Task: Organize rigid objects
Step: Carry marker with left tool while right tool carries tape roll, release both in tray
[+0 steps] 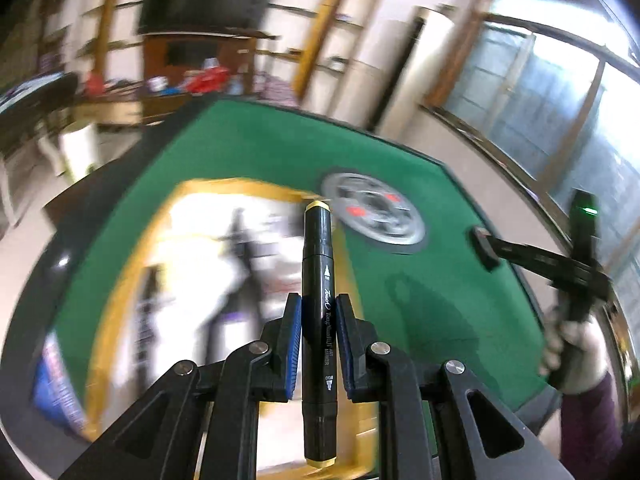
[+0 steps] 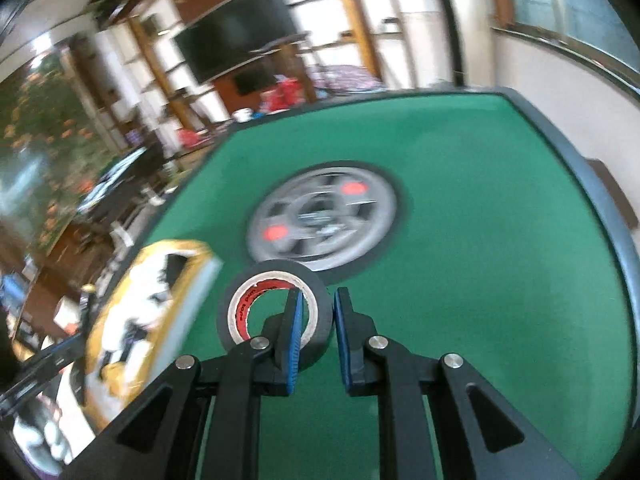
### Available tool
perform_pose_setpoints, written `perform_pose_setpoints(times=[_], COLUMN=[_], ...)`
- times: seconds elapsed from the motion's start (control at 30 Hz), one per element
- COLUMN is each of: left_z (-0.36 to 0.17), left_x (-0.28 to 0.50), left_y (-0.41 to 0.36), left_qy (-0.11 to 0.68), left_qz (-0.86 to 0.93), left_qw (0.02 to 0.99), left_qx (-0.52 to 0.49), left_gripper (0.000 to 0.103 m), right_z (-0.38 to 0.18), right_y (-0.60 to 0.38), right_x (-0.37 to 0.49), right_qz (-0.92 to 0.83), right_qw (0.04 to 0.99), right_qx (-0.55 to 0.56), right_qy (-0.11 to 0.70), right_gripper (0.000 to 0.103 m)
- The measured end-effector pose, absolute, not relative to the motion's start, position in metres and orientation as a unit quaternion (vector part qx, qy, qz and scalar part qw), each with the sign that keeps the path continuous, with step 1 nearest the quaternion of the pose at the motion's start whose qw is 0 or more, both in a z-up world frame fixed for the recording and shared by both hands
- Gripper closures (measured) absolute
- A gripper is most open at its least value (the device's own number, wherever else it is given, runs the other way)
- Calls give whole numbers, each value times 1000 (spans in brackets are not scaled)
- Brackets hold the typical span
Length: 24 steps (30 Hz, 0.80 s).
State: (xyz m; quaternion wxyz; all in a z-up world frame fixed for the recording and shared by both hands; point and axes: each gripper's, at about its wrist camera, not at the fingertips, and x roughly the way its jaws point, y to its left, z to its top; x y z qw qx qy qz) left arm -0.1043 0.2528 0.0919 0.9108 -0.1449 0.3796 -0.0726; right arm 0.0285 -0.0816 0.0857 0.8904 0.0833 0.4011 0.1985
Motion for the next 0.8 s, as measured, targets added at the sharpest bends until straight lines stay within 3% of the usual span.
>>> perform_pose_setpoints(times=[0.43, 0.8], left_z=[30, 34], left_x=[-94, -83], left_y=[304, 300], left_qy=[416, 394], left_qz=[-9, 21], left_qw=[894, 910], left_qx=[-170, -128], left_gripper=[86, 84], right_z=[78, 34], right_y=[78, 146], right_x=[-30, -80], right_qz=[333, 362], right_qw=[841, 818], right_qx=[3, -105], right_qy=[427, 435], right_gripper=[88, 88])
